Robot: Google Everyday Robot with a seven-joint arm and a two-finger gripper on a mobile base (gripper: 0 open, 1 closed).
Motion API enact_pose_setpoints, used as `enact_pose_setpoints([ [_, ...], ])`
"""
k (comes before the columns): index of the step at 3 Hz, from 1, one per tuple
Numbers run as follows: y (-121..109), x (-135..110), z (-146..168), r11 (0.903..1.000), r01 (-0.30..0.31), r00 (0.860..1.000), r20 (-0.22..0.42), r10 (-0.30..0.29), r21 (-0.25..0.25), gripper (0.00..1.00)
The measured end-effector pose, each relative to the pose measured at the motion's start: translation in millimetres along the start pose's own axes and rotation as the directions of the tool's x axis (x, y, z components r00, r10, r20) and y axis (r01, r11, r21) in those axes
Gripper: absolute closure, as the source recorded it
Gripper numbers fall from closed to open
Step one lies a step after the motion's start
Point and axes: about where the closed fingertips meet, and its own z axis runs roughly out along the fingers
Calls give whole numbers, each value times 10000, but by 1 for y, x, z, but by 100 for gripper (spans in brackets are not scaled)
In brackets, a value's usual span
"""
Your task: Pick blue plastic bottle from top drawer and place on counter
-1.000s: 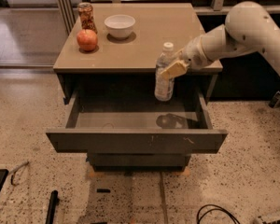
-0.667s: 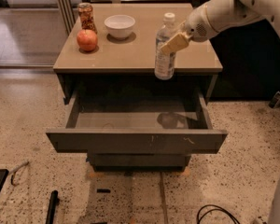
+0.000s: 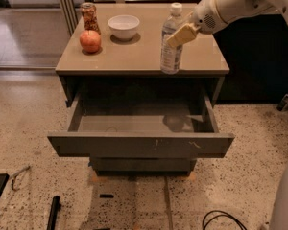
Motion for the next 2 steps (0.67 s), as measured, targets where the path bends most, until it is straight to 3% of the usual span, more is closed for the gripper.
enact_pose_setpoints([
  [2,-27,3,26,9990,-347,9992,-174,352,273,100],
])
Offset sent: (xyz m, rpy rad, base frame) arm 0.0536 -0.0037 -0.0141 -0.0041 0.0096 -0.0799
